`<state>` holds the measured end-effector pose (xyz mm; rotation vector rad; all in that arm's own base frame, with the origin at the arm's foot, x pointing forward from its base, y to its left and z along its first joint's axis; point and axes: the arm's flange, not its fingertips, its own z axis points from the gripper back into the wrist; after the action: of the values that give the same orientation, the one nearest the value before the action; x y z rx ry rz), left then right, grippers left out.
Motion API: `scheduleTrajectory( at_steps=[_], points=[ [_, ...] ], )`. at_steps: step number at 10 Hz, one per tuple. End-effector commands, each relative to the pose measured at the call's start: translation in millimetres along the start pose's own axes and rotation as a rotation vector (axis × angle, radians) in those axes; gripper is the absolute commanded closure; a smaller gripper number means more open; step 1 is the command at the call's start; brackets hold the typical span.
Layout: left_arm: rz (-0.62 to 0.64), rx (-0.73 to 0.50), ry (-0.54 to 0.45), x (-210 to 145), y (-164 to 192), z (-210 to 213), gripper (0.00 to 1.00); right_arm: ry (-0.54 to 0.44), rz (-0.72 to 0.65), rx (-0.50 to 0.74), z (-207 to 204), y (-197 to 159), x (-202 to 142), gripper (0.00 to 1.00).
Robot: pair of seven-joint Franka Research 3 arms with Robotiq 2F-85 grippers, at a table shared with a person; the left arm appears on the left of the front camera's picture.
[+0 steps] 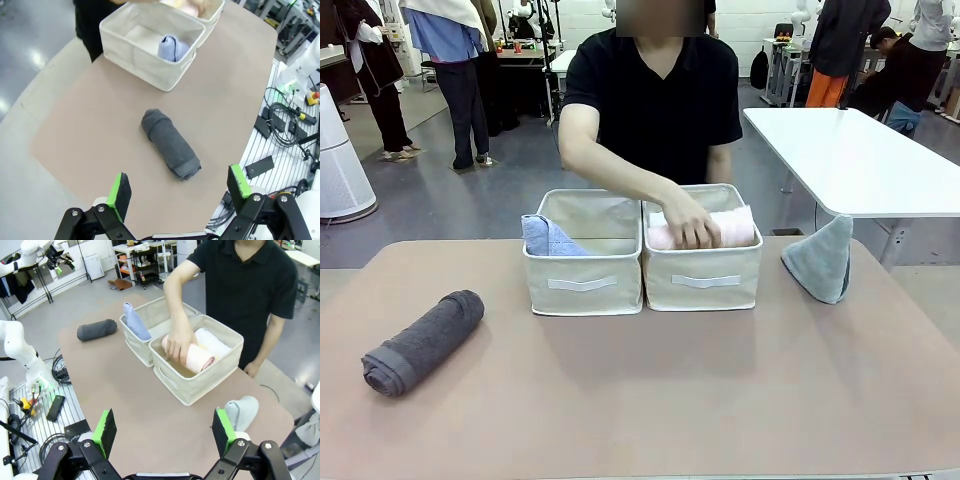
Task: Sort the towels based on their folding style.
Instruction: Pick up one triangle-folded towel and place it in the left Fabric basket, then pick up another triangle-folded towel from the table and place it in the left Fabric basket.
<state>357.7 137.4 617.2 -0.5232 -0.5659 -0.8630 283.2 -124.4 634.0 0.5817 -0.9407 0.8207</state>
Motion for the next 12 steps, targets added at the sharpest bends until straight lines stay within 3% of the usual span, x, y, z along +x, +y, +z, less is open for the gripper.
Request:
scheduleTrajectory(
  at_steps=[1, 5, 12],
  points=[
    [-0.099, -0.099, -0.113, -5.4, 20.0, 4.3, 0.00, -0.002, 0.002, -0.007, -3.3, 0.0, -0.8, 0.00],
    [-0.252, -0.099, -0.224, -17.6, 30.5, 12.3, 0.00, -0.002, 0.002, -0.007, -3.3, 0.0, -0.8, 0.00],
    [-0.260, -0.091, -0.230, -12.9, 25.9, 6.7, 0.00, -0.002, 0.002, -0.007, -3.3, 0.0, -0.8, 0.00]
  ],
)
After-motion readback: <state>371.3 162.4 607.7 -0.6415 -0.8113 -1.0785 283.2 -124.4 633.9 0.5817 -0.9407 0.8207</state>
